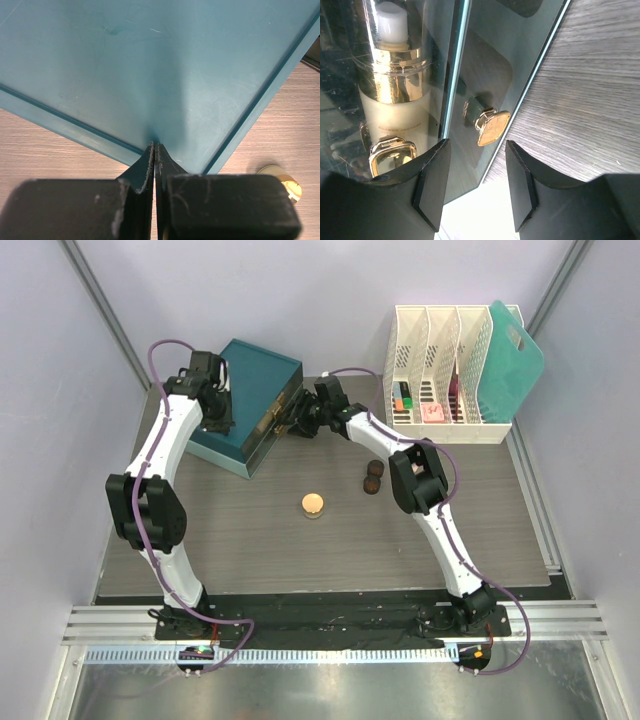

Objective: Organize the makeup

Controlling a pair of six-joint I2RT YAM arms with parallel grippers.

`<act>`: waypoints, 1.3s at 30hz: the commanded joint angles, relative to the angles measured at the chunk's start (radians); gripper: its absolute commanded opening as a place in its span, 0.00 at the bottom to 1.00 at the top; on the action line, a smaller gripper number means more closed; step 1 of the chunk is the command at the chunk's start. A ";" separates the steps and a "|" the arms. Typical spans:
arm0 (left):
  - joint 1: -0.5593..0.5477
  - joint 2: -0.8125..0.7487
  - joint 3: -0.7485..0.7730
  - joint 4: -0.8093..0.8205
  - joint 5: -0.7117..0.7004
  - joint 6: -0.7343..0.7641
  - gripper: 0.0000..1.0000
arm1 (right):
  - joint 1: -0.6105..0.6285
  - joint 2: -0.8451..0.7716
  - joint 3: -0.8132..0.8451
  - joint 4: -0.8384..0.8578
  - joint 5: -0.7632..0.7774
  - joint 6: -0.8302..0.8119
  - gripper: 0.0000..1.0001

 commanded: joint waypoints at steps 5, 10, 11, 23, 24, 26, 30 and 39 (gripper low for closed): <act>0.000 0.028 -0.006 -0.097 -0.010 0.018 0.00 | 0.012 0.043 0.042 0.005 0.028 -0.015 0.53; 0.000 0.031 -0.007 -0.095 -0.012 0.016 0.00 | 0.023 0.084 0.073 -0.006 0.041 -0.016 0.53; 0.000 0.031 -0.006 -0.097 -0.010 0.018 0.00 | 0.023 0.089 0.086 -0.010 0.048 -0.019 0.53; 0.000 0.028 -0.004 -0.100 -0.022 0.018 0.00 | 0.029 0.046 0.160 -0.346 0.235 -0.237 0.50; 0.000 0.028 -0.003 -0.100 -0.022 0.016 0.00 | 0.031 0.041 0.163 -0.397 0.259 -0.256 0.50; 0.000 0.030 -0.001 -0.097 -0.022 0.018 0.00 | 0.031 0.018 0.156 -0.450 0.281 -0.305 0.50; 0.000 0.034 0.005 -0.100 -0.024 0.016 0.00 | 0.026 -0.024 0.123 -0.512 0.310 -0.358 0.50; 0.000 0.033 0.007 -0.100 -0.027 0.012 0.00 | -0.008 -0.175 -0.113 -0.566 0.312 -0.447 0.50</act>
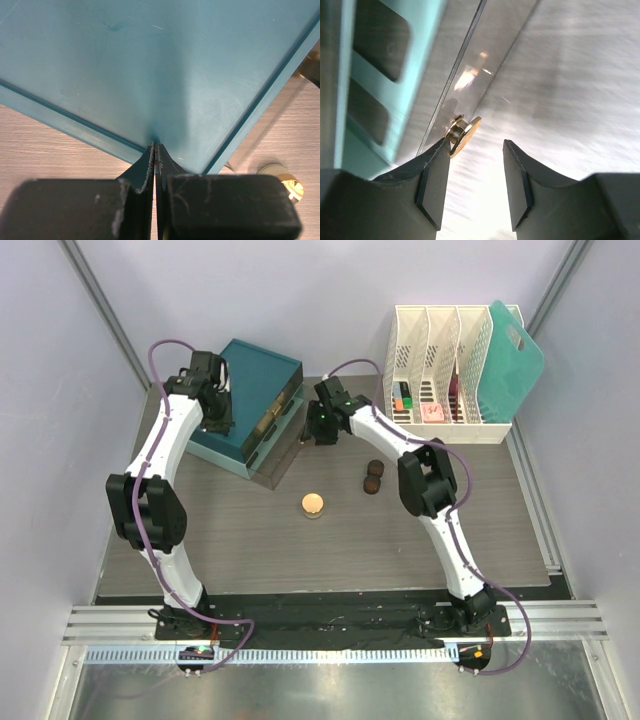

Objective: Organize the makeup

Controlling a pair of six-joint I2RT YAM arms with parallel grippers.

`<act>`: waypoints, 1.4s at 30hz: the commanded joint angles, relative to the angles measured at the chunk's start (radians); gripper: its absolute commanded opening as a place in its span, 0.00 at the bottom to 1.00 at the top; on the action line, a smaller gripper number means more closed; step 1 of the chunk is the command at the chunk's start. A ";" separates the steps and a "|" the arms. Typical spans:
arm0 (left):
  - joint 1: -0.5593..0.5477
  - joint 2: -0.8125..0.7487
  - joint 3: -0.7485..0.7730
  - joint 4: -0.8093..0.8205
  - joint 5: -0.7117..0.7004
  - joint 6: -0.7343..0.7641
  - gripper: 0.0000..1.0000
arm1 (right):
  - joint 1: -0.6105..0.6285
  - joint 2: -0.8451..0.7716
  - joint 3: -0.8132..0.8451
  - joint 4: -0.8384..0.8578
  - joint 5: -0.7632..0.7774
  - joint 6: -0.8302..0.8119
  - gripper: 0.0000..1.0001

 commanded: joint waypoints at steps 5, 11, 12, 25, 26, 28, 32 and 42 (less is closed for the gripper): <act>0.000 0.031 0.001 -0.085 -0.016 0.012 0.00 | -0.033 -0.175 -0.216 -0.173 0.061 -0.148 0.50; 0.000 0.029 0.006 -0.085 -0.015 0.012 0.00 | -0.032 -0.224 -0.194 -0.142 0.054 -0.187 0.54; 0.000 0.028 0.006 -0.083 -0.015 0.014 0.00 | -0.032 -0.243 -0.188 -0.134 0.045 -0.190 0.56; 0.000 0.025 0.001 -0.082 -0.007 0.011 0.00 | -0.004 -0.415 -0.253 -0.294 0.308 -0.358 0.68; 0.000 0.025 0.001 -0.083 -0.006 0.011 0.00 | -0.003 -0.442 -0.283 -0.297 0.342 -0.365 0.69; 0.000 0.026 0.000 -0.085 -0.009 0.014 0.00 | -0.007 -0.467 -0.372 -0.297 0.359 -0.368 0.70; 0.000 0.025 -0.002 -0.086 -0.006 0.017 0.00 | -0.027 -0.496 -0.487 -0.294 0.379 -0.355 0.72; 0.000 0.025 -0.005 -0.086 0.008 0.020 0.00 | -0.053 -0.427 -0.565 -0.212 0.417 -0.342 0.74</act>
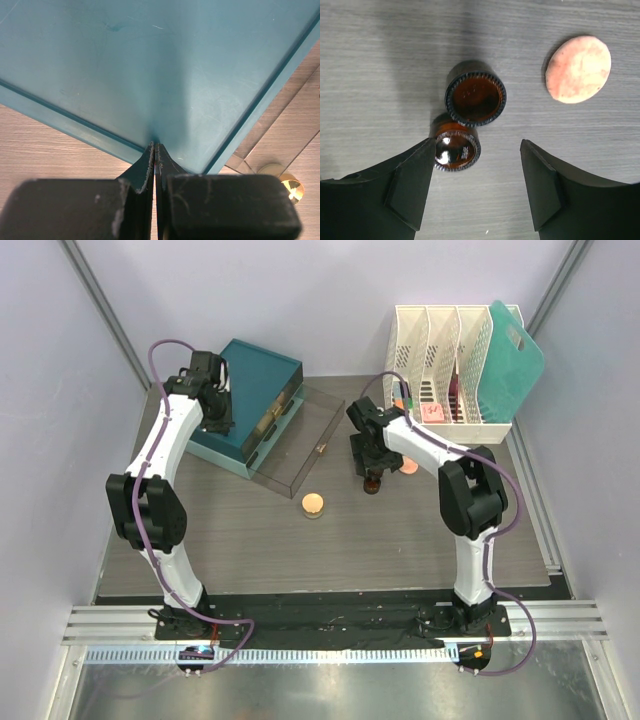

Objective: Organize the makeup

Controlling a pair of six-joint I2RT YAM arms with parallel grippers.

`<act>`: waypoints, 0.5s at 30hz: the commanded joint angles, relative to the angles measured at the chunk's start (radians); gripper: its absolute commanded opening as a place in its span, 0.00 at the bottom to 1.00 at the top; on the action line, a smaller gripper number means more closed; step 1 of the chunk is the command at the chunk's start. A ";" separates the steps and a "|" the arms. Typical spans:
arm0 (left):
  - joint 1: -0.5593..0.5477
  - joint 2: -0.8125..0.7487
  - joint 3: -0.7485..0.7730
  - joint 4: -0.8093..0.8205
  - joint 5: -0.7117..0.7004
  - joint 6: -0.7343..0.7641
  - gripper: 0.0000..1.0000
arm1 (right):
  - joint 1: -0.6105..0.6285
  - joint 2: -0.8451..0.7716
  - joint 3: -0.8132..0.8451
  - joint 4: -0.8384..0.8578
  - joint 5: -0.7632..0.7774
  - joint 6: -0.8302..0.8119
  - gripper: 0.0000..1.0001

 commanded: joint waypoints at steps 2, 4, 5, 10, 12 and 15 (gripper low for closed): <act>0.000 0.023 -0.010 -0.082 0.010 0.019 0.00 | -0.017 0.036 0.011 0.099 0.023 -0.003 0.74; -0.001 0.023 -0.012 -0.084 0.007 0.019 0.00 | -0.023 0.074 0.028 0.117 0.017 -0.006 0.74; 0.000 0.023 -0.013 -0.084 0.005 0.019 0.00 | -0.024 0.088 0.037 0.116 0.014 -0.005 0.73; 0.000 0.020 -0.016 -0.081 0.007 0.018 0.00 | -0.035 0.154 0.062 0.144 -0.011 0.003 0.62; 0.000 0.019 -0.013 -0.084 0.004 0.018 0.00 | -0.044 0.155 0.047 0.162 -0.020 0.014 0.18; 0.000 0.016 -0.013 -0.085 -0.002 0.019 0.00 | -0.049 0.137 0.030 0.173 -0.008 0.017 0.01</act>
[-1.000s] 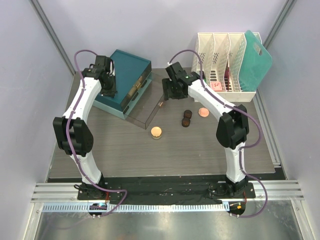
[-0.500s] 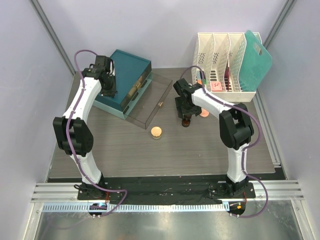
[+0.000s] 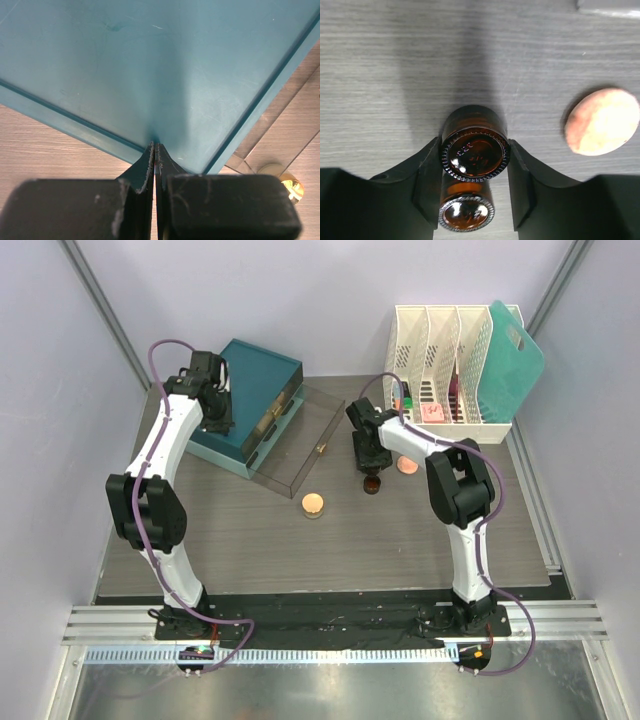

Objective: Organize the makeup

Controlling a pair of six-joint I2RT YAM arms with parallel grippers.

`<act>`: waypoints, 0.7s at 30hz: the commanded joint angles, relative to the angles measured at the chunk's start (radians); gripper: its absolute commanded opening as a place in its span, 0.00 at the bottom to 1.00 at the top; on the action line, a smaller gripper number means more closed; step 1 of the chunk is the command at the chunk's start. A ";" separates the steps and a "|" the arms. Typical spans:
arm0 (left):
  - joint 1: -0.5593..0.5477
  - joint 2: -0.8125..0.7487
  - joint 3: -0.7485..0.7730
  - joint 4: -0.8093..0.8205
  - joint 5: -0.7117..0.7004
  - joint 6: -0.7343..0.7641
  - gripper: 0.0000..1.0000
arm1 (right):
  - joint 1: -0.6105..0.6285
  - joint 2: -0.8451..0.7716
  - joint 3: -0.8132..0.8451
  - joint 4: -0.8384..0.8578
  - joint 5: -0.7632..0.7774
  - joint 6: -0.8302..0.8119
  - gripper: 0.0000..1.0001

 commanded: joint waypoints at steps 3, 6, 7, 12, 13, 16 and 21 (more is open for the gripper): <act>0.000 0.014 -0.016 -0.085 -0.006 0.018 0.00 | -0.012 -0.029 -0.014 0.053 0.017 0.000 0.01; 0.000 0.016 -0.016 -0.087 -0.007 0.018 0.00 | -0.011 -0.061 0.015 0.056 -0.027 -0.014 0.01; 0.000 0.014 -0.016 -0.087 -0.007 0.016 0.00 | -0.011 -0.066 0.029 0.056 -0.042 -0.022 0.01; 0.000 0.022 -0.004 -0.087 -0.004 0.013 0.00 | 0.012 -0.066 0.198 0.065 -0.144 -0.051 0.01; 0.000 0.025 -0.001 -0.088 -0.003 0.010 0.00 | 0.018 -0.057 0.233 0.061 -0.153 -0.055 0.01; 0.000 0.031 0.005 -0.093 0.003 0.007 0.00 | 0.046 -0.015 0.360 0.050 -0.180 -0.058 0.01; 0.000 0.033 0.007 -0.091 0.000 0.004 0.00 | 0.095 0.069 0.549 0.032 -0.231 -0.069 0.01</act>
